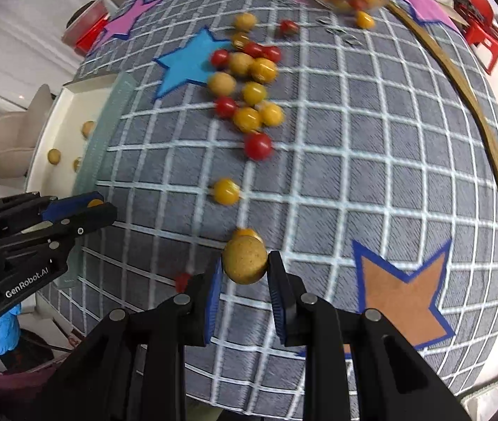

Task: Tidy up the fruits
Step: 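Carry a yellow tomato in the left gripper while the right carries a brown fruit into the tray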

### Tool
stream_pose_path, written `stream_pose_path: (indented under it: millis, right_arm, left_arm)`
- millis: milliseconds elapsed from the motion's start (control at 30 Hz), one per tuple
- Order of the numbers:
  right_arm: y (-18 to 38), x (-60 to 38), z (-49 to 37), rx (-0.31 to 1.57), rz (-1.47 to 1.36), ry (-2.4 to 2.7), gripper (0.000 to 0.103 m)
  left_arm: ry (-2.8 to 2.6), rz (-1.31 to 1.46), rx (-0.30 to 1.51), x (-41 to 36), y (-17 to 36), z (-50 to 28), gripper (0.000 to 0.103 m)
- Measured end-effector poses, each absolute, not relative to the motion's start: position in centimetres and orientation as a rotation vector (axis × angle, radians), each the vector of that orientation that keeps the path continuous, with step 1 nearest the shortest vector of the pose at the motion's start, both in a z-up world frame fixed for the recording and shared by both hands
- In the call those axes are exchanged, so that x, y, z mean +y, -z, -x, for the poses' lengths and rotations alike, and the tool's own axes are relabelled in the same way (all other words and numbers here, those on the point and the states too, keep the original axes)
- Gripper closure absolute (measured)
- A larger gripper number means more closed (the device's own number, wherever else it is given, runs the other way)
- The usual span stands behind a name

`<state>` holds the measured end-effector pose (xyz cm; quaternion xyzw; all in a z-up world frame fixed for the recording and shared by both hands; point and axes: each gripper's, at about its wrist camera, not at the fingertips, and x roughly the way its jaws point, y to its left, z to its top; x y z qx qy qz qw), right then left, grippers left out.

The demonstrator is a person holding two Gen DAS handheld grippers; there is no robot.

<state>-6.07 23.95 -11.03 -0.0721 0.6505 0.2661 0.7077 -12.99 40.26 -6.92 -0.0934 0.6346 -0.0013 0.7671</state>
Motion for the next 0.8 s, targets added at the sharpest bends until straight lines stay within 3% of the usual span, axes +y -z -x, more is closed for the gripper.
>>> stream_pose_path:
  millis: [500, 800]
  right_arm:
    - [7.9, 37.6, 5.1, 1.408, 0.244, -0.794, 0.075]
    - [8.7, 45.9, 4.8, 1.432, 0.277, -0.869, 0.075]
  left_arm:
    - [-0.321, 0.336, 1.304, 52.4, 6.9, 18.6, 0.081]
    - [-0.486, 0.378, 1.314, 59.0, 9.9, 19.6, 0.081]
